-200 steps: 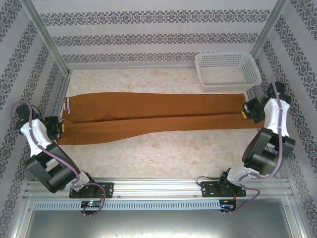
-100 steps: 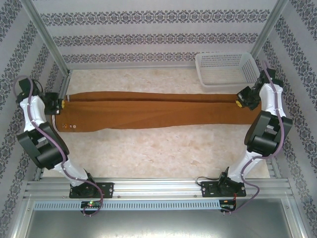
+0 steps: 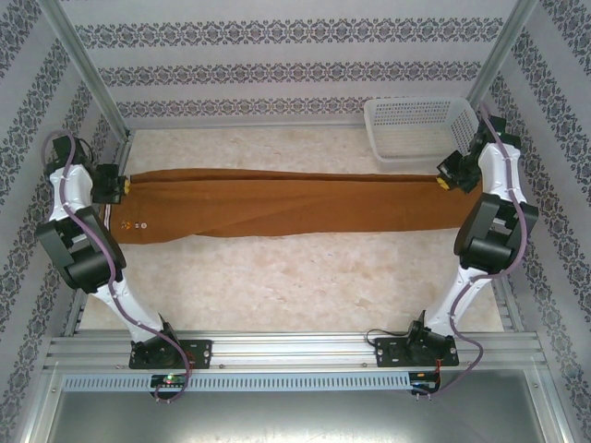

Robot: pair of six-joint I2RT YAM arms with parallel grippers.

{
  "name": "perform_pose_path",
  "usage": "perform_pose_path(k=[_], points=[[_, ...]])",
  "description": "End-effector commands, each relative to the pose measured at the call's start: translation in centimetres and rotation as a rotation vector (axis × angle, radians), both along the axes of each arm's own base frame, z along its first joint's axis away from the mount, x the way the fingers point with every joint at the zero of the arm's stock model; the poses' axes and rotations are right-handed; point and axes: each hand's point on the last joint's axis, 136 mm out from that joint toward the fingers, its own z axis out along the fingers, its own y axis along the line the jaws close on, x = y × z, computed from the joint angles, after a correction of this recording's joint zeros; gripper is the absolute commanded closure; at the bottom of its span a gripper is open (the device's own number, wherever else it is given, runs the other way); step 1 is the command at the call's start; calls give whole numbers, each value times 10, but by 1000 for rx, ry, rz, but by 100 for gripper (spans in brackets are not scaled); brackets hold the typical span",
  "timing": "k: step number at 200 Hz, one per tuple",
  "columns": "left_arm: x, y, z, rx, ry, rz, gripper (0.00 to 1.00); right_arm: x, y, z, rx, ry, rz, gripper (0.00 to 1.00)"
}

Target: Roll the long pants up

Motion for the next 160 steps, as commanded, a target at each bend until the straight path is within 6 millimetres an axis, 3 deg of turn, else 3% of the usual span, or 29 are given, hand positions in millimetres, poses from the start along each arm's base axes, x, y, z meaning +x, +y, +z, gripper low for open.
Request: perform_pose_path(k=[1,37,54,58,63,65,68,77,87,101,121,128,133,135,138,141,143,147,160], points=[[12,59,18,201,-41,124,100,15,-53,8,-213,-26,-56,100],[20,66,11,205,-30,124,99,33,-49,3,-225,-30,-29,100],[26,70,8,217,-36,119,86,44,-48,4,-243,-47,-4,98],[28,72,8,222,-41,116,74,47,-48,5,-248,-54,3,94],[31,74,8,230,-47,111,38,51,-48,6,-254,-64,15,85],[32,75,10,235,-51,109,13,53,-48,7,-256,-67,22,78],[34,76,11,239,-58,104,2,55,-46,9,-261,-74,31,66],[39,76,13,236,-71,86,0,59,-47,15,-279,-81,50,34],[43,73,21,231,-83,64,0,59,-47,24,-309,-82,59,13],[41,67,30,234,-88,47,0,57,-46,41,-356,-103,69,3],[31,55,43,247,-114,38,0,49,-35,61,-387,-153,97,4],[27,46,43,239,-124,25,13,45,-27,63,-376,-164,120,15],[24,40,43,235,-128,17,39,42,-20,62,-362,-170,142,27],[22,37,42,232,-124,15,45,40,-17,62,-355,-172,151,34],[19,32,41,230,-118,12,59,39,-12,62,-345,-176,160,50],[16,28,41,230,-115,8,73,36,-9,59,-335,-175,169,85],[14,24,39,229,-111,4,82,35,-7,59,-331,-178,171,99],[11,17,38,224,-106,-5,100,31,-3,57,-322,-174,177,100],[1,-6,28,209,-81,-28,100,22,9,47,-299,-170,203,100]])
